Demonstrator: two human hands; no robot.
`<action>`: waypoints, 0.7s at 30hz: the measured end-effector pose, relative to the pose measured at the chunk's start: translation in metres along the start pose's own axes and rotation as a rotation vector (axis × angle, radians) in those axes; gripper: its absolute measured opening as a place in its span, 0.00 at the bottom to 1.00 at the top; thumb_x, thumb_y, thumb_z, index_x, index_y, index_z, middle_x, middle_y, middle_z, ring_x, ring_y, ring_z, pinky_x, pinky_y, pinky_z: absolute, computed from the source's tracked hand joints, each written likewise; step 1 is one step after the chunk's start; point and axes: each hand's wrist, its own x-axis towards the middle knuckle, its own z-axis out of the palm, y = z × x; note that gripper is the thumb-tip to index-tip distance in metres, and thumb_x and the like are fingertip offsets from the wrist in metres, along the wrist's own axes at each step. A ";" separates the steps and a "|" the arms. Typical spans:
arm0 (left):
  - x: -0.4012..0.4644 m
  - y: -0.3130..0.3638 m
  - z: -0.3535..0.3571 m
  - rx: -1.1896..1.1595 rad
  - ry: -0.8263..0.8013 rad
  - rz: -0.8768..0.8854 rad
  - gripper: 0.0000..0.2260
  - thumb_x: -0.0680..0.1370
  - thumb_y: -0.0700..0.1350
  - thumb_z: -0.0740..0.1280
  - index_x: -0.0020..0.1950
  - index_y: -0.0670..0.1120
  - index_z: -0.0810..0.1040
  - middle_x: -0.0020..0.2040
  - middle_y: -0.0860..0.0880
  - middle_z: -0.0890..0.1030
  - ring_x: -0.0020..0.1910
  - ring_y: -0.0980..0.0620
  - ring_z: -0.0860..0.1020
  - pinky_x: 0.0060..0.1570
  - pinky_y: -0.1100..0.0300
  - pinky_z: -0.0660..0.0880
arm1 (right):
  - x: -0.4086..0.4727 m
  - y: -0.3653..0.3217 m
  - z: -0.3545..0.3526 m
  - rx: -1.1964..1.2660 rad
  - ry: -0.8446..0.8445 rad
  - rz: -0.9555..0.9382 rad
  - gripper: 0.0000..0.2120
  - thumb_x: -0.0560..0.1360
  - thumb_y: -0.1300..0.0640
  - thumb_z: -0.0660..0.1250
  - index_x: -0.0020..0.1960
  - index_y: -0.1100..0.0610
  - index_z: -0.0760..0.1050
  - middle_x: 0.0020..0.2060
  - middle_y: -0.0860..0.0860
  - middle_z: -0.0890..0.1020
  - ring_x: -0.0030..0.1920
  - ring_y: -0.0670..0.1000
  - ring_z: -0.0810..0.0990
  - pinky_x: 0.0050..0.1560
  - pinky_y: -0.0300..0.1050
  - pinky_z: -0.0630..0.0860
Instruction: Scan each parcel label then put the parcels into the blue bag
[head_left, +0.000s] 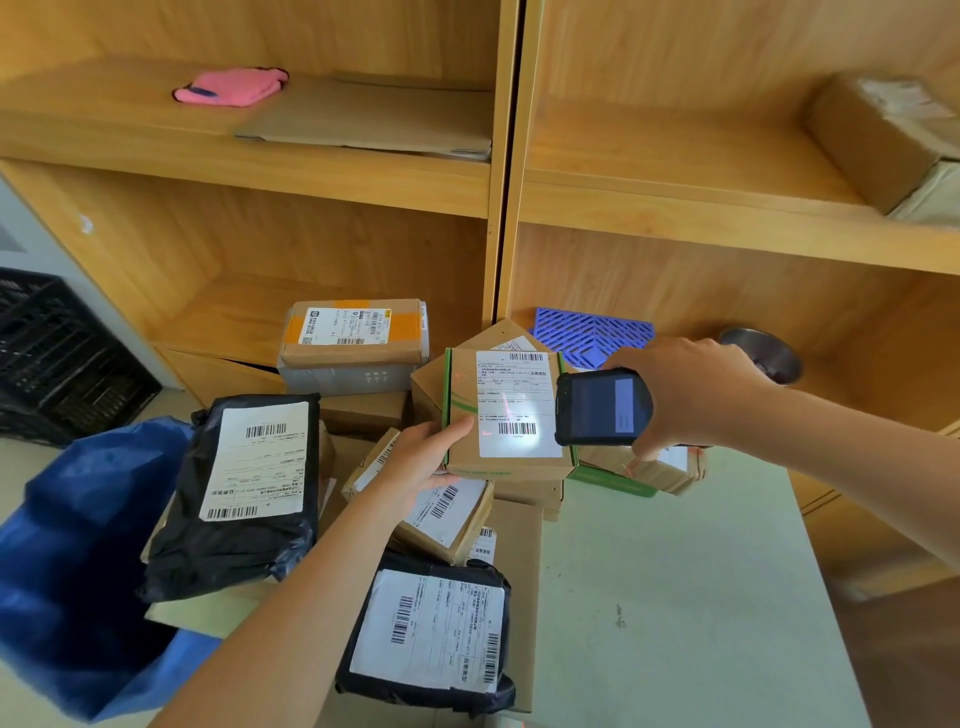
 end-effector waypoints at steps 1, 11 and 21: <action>0.000 0.000 0.000 0.004 0.000 0.002 0.16 0.76 0.54 0.73 0.60 0.49 0.78 0.54 0.48 0.85 0.56 0.48 0.83 0.46 0.56 0.83 | 0.000 0.002 -0.001 -0.009 0.005 0.005 0.40 0.61 0.36 0.76 0.69 0.41 0.67 0.47 0.45 0.77 0.46 0.51 0.80 0.38 0.45 0.77; 0.001 0.010 -0.007 -0.015 0.059 -0.001 0.15 0.74 0.54 0.74 0.58 0.50 0.80 0.51 0.50 0.87 0.51 0.49 0.85 0.47 0.53 0.83 | 0.014 0.007 0.006 0.028 0.054 0.014 0.44 0.62 0.33 0.74 0.73 0.39 0.60 0.50 0.46 0.75 0.47 0.54 0.80 0.42 0.48 0.80; -0.035 0.049 -0.078 -0.082 0.278 0.203 0.11 0.75 0.53 0.74 0.54 0.55 0.79 0.56 0.51 0.84 0.55 0.48 0.82 0.47 0.54 0.83 | 0.062 -0.043 -0.008 0.244 0.186 -0.065 0.43 0.61 0.39 0.78 0.72 0.41 0.63 0.49 0.44 0.74 0.47 0.52 0.78 0.44 0.52 0.81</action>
